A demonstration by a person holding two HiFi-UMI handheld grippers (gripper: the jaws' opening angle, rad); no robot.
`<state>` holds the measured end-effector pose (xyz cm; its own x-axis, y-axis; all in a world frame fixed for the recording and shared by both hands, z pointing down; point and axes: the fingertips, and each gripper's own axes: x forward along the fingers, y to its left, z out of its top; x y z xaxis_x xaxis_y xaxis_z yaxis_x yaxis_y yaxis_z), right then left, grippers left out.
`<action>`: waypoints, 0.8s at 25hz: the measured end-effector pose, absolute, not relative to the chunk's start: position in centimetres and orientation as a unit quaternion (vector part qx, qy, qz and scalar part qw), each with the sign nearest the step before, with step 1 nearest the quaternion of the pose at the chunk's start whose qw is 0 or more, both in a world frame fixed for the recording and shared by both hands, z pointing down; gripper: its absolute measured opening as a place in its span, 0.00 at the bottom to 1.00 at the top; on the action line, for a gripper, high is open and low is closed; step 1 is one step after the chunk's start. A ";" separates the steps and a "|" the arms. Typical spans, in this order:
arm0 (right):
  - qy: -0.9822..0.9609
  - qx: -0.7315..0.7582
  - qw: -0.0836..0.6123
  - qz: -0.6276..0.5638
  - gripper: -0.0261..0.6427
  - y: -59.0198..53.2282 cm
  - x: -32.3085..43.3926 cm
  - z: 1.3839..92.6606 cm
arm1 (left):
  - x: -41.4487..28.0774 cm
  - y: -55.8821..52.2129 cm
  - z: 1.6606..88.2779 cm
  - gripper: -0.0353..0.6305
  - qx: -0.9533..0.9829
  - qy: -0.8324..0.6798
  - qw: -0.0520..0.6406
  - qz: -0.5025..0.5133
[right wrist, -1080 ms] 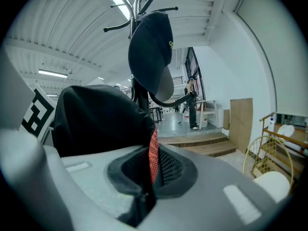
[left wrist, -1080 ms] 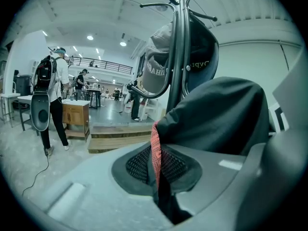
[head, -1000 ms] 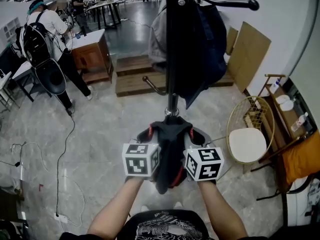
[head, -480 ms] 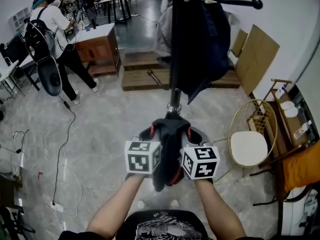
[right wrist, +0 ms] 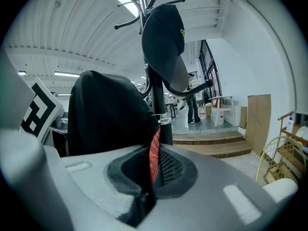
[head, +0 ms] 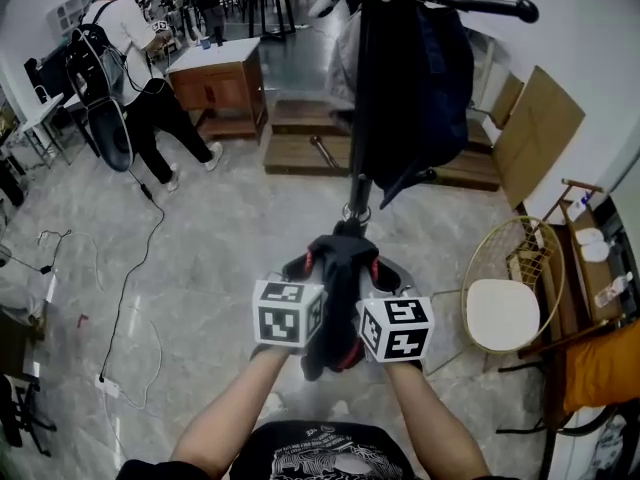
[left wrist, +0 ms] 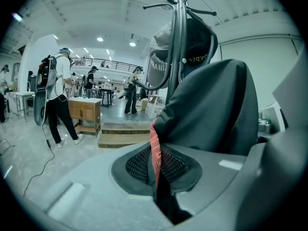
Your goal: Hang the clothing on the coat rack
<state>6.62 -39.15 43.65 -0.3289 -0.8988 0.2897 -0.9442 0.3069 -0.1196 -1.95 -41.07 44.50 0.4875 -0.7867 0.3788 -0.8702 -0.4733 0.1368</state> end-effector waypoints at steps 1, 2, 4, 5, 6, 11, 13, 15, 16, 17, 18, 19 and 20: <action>-0.807 0.569 0.084 0.135 0.07 -39.2 6.5 43.7 | -2.0 -41.0 44.6 0.09 0.846 -0.492 0.157 0.134; -0.810 0.564 0.084 0.136 0.07 -39.2 6.4 43.8 | -2.1 -41.0 44.8 0.09 0.843 -0.496 0.157 0.135; -0.816 0.555 0.085 0.137 0.07 -39.3 6.1 43.8 | -2.2 -40.8 44.8 0.09 0.840 -0.502 0.156 0.137; -0.819 0.551 0.085 0.137 0.07 -39.3 6.0 43.9 | -2.2 -40.7 44.8 0.09 0.839 -0.504 0.155 0.138; -0.821 0.547 0.086 0.137 0.07 -39.2 6.0 43.9 | -2.1 -40.7 44.7 0.09 0.838 -0.506 0.154 0.137; -0.831 0.531 0.089 0.138 0.07 -39.1 5.8 44.0 | -2.4 -40.3 45.0 0.09 0.826 -0.524 0.154 0.140; -0.835 0.524 0.090 0.139 0.07 -39.0 5.8 44.0 | -2.4 -40.2 45.0 0.09 0.822 -0.530 0.152 0.143; -0.838 0.520 0.091 0.138 0.07 -38.9 5.9 44.0 | -2.3 -40.0 45.0 0.09 0.819 -0.534 0.153 0.143; -0.839 0.518 0.092 0.137 0.07 -38.8 5.9 44.1 | -2.3 -39.9 45.1 0.09 0.818 -0.536 0.155 0.142; -0.841 0.516 0.093 0.137 0.07 -38.7 5.9 44.1 | -2.3 -39.8 45.2 0.09 0.817 -0.537 0.158 0.140; -0.842 0.514 0.094 0.137 0.07 -38.7 5.8 44.2 | -2.3 -39.8 45.2 0.09 0.816 -0.538 0.159 0.139; -0.843 0.512 0.094 0.137 0.07 -38.7 5.7 44.2 | -2.3 -39.7 45.1 0.09 0.816 -0.538 0.160 0.139; -0.843 0.511 0.093 0.137 0.07 -38.7 5.7 44.2 | -2.3 -39.7 45.1 0.09 0.815 -0.539 0.159 0.140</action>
<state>5.66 -38.67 44.16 -0.4599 -0.8365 0.2978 -0.8878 0.4396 -0.1360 -2.28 -39.65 45.07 0.3794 -0.8341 0.4004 -0.9235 -0.3681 0.1084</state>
